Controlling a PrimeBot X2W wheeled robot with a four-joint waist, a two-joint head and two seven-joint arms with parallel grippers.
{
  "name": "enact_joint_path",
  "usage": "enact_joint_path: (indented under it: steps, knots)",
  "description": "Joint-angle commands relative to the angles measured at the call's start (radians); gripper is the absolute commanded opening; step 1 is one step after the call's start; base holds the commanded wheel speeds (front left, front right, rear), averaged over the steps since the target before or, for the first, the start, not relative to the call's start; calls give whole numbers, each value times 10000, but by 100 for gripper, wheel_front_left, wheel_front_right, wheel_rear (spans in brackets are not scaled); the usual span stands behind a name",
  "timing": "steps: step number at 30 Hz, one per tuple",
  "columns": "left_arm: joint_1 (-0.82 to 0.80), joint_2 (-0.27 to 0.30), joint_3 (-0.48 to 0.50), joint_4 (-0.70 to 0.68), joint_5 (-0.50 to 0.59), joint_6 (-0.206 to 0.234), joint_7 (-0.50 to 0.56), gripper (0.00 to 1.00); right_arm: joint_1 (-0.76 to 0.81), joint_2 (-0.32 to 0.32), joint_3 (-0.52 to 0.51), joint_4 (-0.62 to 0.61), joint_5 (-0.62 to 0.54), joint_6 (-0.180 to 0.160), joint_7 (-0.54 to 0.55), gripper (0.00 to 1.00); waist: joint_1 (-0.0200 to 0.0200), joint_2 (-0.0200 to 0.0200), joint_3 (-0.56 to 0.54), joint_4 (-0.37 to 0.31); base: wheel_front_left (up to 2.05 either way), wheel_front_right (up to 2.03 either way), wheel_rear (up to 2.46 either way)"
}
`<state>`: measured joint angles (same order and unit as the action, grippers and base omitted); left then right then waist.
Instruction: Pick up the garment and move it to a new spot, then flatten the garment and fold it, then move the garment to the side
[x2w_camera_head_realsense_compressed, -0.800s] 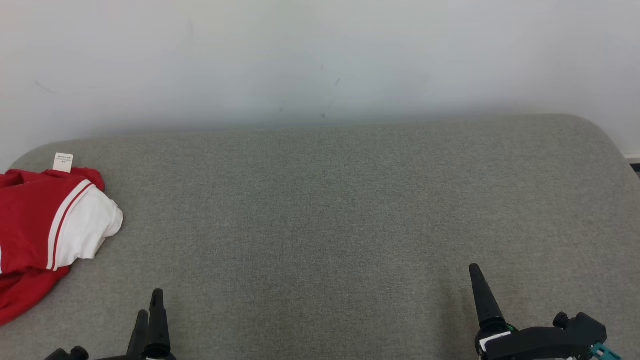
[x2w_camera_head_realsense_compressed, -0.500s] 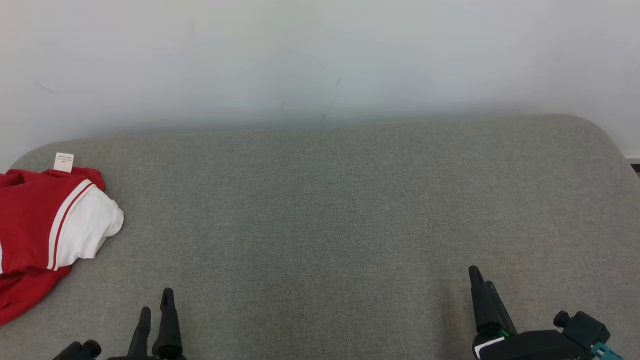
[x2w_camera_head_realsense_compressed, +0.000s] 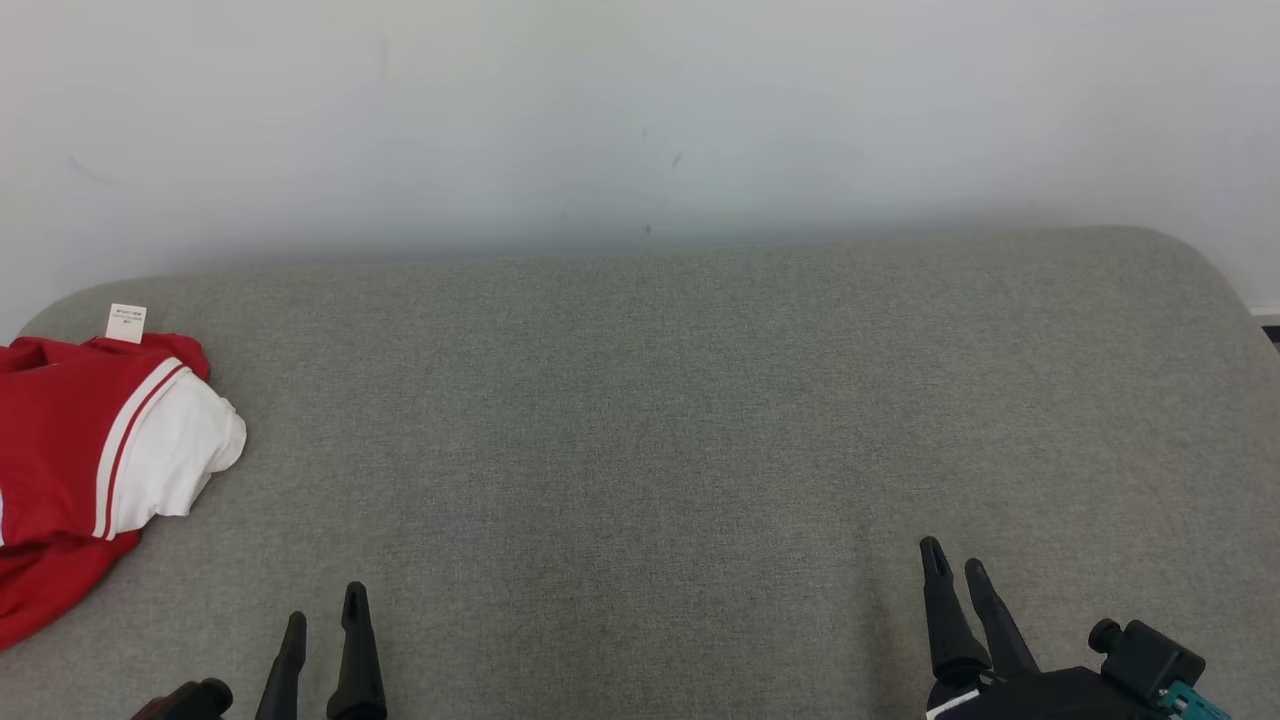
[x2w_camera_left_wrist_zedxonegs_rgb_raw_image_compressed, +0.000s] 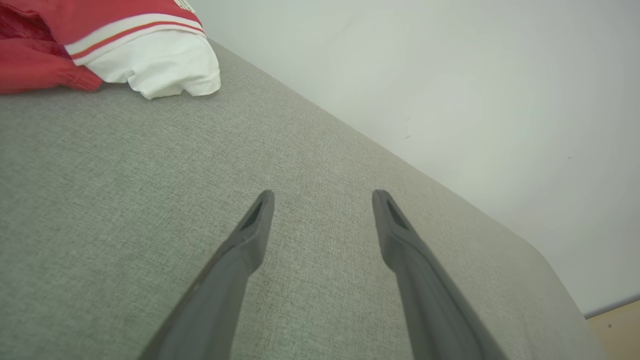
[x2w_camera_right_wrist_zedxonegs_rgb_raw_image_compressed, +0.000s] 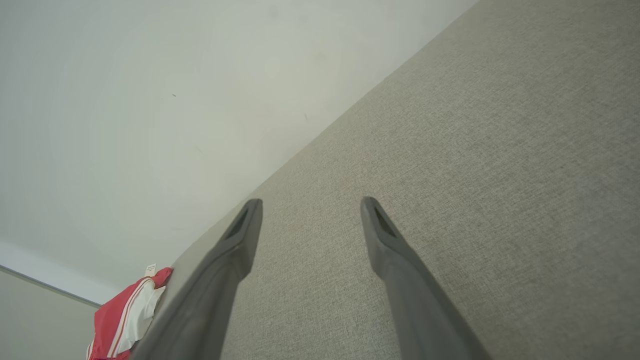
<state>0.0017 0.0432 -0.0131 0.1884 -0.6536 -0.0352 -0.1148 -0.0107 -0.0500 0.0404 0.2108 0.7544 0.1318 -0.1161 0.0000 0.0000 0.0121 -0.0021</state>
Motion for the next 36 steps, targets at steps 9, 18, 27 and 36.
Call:
enact_joint_path:
  steps: [9, 18, 27, 36]
  knots:
    - [138, 70, -76, -216, 1158, 100, -309, 100, 66, -5, 145, -111, -1120, -11, -305, 100, 0, 0, 21, -4, 0, 0, 0]
    - [252, 75, -166, -307, 2080, 207, -547, 100, 156, -5, 185, -134, -2044, -13, -542, 100, 0, 0, 40, 4, 0, 0, 0]
    - [315, 78, -262, -371, 2956, 272, -755, 100, 216, -5, 229, -178, -2867, -14, -751, 100, 0, 0, 75, 11, 0, 0, 0]
    - [392, 82, -239, -396, 3783, 343, -975, 100, 276, -4, 162, -199, -3734, -16, -967, 100, 0, 0, 98, -15, 0, 0, 0]
